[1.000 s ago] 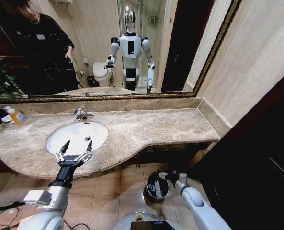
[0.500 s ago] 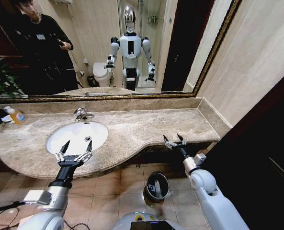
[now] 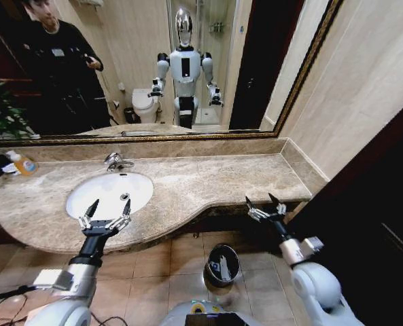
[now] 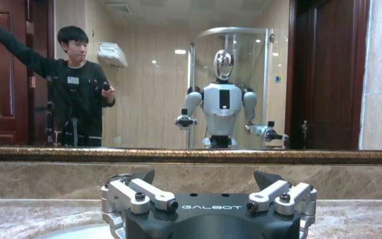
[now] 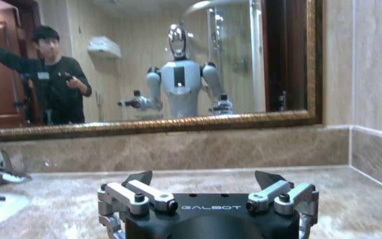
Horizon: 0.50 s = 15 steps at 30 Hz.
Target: Pick up the trash from the sink and place it in the trash bin.
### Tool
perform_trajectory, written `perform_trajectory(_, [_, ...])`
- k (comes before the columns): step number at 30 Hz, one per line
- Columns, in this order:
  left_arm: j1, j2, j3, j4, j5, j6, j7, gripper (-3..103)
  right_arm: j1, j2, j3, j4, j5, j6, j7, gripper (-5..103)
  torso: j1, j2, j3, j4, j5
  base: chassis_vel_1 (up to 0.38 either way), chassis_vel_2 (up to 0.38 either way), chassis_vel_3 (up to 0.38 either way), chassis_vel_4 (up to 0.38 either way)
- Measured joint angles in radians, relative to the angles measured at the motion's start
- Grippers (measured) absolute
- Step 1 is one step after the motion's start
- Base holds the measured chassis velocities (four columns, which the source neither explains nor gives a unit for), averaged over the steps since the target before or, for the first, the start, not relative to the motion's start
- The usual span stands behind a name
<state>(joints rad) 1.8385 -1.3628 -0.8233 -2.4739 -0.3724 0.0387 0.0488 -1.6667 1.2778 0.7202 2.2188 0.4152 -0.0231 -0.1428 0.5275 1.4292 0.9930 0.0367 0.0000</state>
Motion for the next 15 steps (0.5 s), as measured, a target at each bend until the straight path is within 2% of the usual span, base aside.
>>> perform_trajectory(5, [0.0,0.0,0.0,0.0,0.0,0.0,0.0,100,-0.008,0.002,0.004,0.008,0.006,-0.002,0.003,100,0.0,0.0,0.0,0.0001,0.0001,0.0,0.0,0.0,0.0])
perform_trajectory(9, [0.0,0.0,0.0,0.0,0.0,0.0,0.0,100,-0.006,0.008,-0.013,0.05,0.034,-0.08,0.057,100,0.0,0.0,0.0,0.0002,-0.0001,0.0,0.0,0.0,0.0])
perform_trajectory(15, [0.0,0.0,0.0,0.0,0.0,0.0,0.0,100,0.004,0.016,-0.02,0.06,0.049,-0.101,0.085,100,0.0,0.0,0.0,0.0002,0.0,0.0,0.0,0.0,0.0])
